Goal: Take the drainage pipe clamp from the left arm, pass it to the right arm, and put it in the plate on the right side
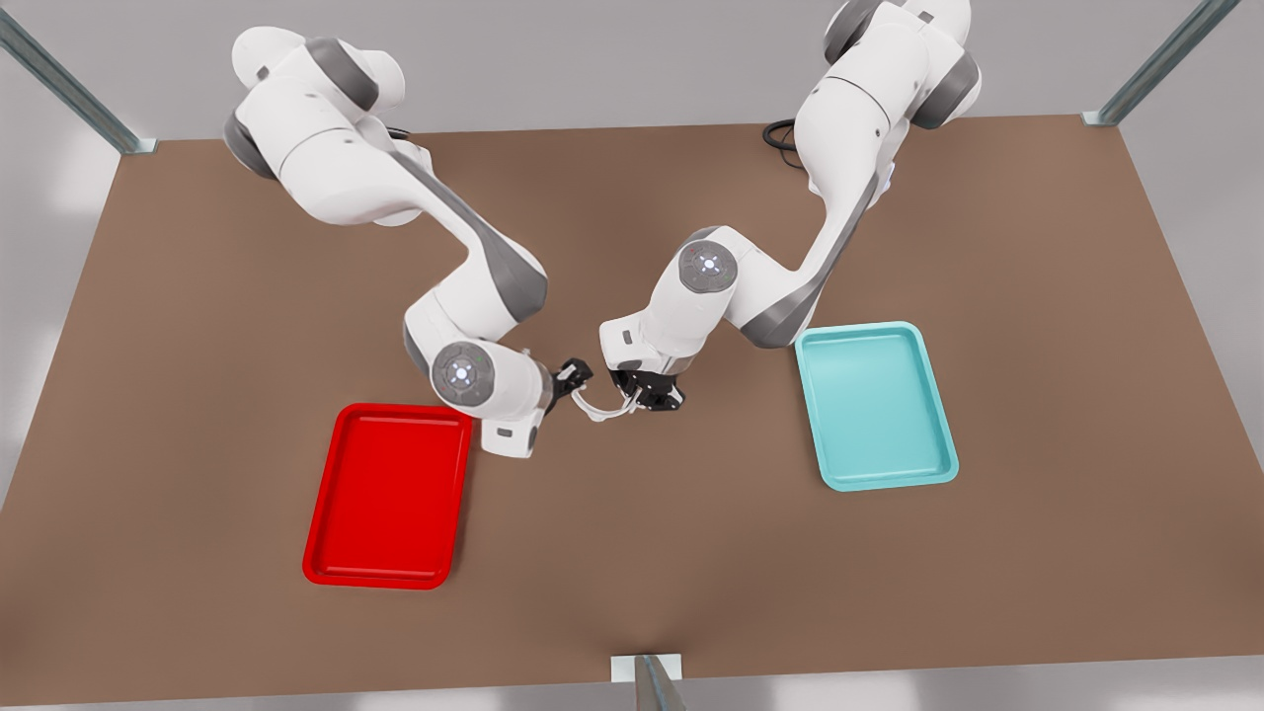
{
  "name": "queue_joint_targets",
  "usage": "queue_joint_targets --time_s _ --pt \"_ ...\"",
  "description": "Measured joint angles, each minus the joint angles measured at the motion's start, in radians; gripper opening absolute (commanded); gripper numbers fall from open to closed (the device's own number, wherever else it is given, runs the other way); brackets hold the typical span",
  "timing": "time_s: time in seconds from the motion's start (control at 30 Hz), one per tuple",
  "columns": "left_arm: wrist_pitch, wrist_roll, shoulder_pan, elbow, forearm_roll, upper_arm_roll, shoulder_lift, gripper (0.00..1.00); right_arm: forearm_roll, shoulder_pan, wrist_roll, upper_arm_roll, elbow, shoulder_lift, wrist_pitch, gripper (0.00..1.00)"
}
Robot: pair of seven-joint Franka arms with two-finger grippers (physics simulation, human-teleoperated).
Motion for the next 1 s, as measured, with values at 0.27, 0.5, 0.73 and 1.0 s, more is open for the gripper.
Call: queue_joint_targets --time_s 0.27,0.5,0.73,1.0 --pt "0.000 0.022 0.000 0.000 0.000 0.000 0.003 0.21 0.005 0.002 0.104 0.025 -0.024 0.031 0.009 0.76" --pt "0.000 0.036 0.000 0.000 0.000 0.001 0.003 0.21 0.011 0.001 0.160 0.041 -0.026 0.048 0.012 0.21" --pt "0.018 0.112 0.001 0.000 -0.075 0.000 0.004 1.00 0.015 0.001 0.197 0.042 -0.026 0.052 0.025 0.21" --pt "-0.068 0.188 0.174 -0.007 -0.100 -0.004 -0.089 1.00 -0.011 -0.086 0.224 0.043 -0.090 -0.003 0.026 0.21"
